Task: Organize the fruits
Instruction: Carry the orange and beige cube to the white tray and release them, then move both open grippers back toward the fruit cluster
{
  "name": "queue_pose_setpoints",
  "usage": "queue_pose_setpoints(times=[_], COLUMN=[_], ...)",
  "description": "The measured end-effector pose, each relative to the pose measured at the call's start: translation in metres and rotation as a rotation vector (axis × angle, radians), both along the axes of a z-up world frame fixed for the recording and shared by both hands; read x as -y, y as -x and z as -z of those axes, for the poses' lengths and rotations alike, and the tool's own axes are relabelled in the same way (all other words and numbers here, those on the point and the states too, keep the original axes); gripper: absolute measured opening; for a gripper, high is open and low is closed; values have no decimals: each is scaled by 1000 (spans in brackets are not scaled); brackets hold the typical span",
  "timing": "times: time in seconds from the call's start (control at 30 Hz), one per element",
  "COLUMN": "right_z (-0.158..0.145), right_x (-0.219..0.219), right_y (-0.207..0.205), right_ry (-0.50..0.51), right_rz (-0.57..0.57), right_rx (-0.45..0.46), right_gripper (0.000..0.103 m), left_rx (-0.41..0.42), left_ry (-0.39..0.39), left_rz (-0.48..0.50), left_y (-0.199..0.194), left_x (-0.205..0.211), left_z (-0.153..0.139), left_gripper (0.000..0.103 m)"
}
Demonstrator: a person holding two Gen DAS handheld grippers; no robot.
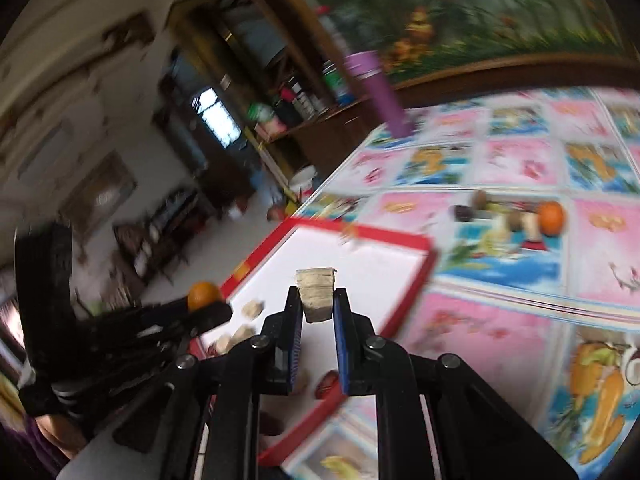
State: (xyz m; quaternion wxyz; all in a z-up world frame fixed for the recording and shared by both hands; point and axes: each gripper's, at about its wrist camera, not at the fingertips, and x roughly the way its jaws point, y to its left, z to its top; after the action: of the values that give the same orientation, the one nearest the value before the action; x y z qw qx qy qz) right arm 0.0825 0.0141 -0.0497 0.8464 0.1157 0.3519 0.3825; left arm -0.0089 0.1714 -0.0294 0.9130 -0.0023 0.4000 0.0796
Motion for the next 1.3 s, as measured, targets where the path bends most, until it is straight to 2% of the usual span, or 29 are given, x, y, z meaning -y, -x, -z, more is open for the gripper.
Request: queue_pose_setpoints(times=[0.13, 0.33, 0.6, 0.77, 0.83, 0.9, 0.97, 1.03, 1.2, 1.3], right_z=[10, 39, 53, 53, 48, 45, 39, 31, 21, 22], right_x=[-41, -83, -100, -108, -106, -103, -93, -76, -24, 17], right_y=[15, 23, 33, 40, 43, 41, 38, 33, 13, -3], right_ry=[81, 215, 274, 296, 279, 275, 243, 211, 156, 152], right_rz=[-55, -76, -105, -122, -125, -134, -126, -92, 24, 138], right_rx=[-1, -41, -57, -34, -12, -13, -15, -2, 10, 6], right_gripper=[13, 13, 14, 17, 17, 21, 28, 28, 29, 29], left_rx=[3, -47, -62, -78, -80, -79, -60, -37, 3, 15], left_ry=[6, 33, 45, 44, 54, 68, 69, 61, 53, 58], left_rz=[-39, -38, -70, -104, -105, -107, -110, -108, -62, -9], left_y=[12, 12, 15, 15, 15, 15, 16, 17, 15, 9], left_x=[-28, -42, -61, -71, -74, -75, -76, -74, -59, -41], left_z=[12, 38, 49, 54, 54, 52, 47, 40, 23, 16], left_gripper=[34, 34, 34, 35, 35, 37, 45, 54, 54, 54])
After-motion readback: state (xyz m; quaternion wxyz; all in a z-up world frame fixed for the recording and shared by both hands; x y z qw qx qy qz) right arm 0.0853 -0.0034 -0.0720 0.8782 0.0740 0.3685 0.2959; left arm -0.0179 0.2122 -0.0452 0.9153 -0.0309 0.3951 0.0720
